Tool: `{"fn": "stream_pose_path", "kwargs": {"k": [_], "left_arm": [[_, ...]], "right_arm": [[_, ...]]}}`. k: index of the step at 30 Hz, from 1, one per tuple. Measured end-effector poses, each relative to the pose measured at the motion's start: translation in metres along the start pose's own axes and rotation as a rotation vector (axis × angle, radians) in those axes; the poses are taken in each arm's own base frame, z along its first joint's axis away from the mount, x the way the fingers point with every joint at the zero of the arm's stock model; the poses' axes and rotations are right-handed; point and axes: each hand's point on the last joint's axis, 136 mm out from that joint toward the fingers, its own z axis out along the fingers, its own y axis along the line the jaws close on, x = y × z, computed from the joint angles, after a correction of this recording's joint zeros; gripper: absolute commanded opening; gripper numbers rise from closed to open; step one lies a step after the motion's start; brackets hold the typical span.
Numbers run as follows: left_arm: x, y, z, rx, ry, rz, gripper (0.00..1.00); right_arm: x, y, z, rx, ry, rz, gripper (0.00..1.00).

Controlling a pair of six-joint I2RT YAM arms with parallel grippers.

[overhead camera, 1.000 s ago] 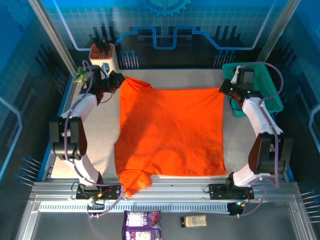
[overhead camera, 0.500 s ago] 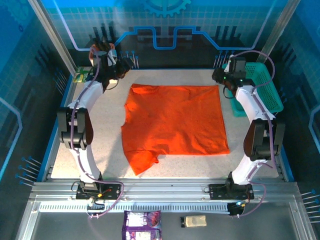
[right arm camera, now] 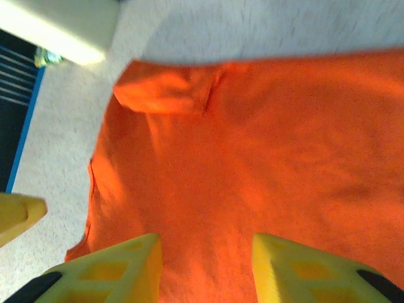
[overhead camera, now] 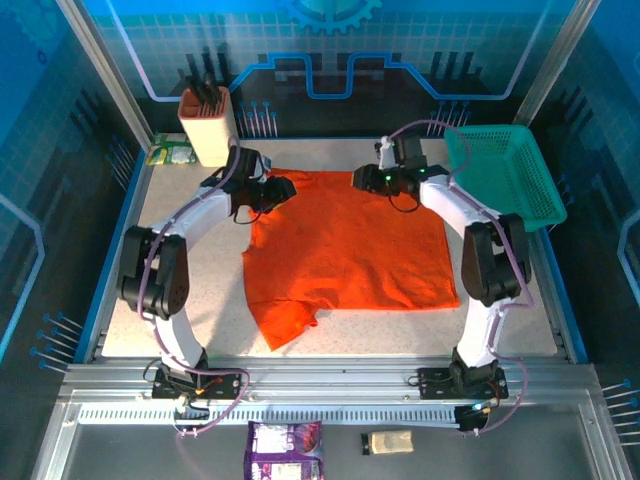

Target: Fold the inside-out t-shirt

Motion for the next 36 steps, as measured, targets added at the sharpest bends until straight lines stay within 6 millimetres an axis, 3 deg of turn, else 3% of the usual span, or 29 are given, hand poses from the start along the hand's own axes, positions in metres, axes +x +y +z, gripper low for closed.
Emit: {"fn": "stream_pose_path", "kwargs": {"k": [4, 10, 16, 21, 27, 36], "left_arm": [[-0.013, 0.02, 0.032, -0.061, -0.006, -0.074, 0.51], [-0.043, 0.026, 0.062, -0.083, -0.081, -0.183, 0.5], [-0.07, 0.026, 0.08, -0.111, -0.169, -0.246, 0.48], [-0.069, 0.039, 0.093, -0.161, -0.199, -0.292, 0.47], [-0.076, 0.047, 0.104, -0.187, -0.219, -0.318, 0.44], [-0.09, 0.044, 0.119, -0.179, -0.234, -0.338, 0.41]], "right_arm": [[0.024, -0.002, 0.023, -0.004, 0.079, 0.031, 0.44], [0.051, 0.027, 0.033, -0.057, 0.152, 0.03, 0.46], [0.112, 0.045, 0.042, -0.07, 0.282, 0.046, 0.47], [0.153, 0.069, 0.037, -0.068, 0.374, 0.03, 0.48], [0.183, 0.107, 0.023, -0.106, 0.42, -0.006, 0.48], [0.233, 0.132, 0.02, -0.121, 0.515, -0.05, 0.48]]}}
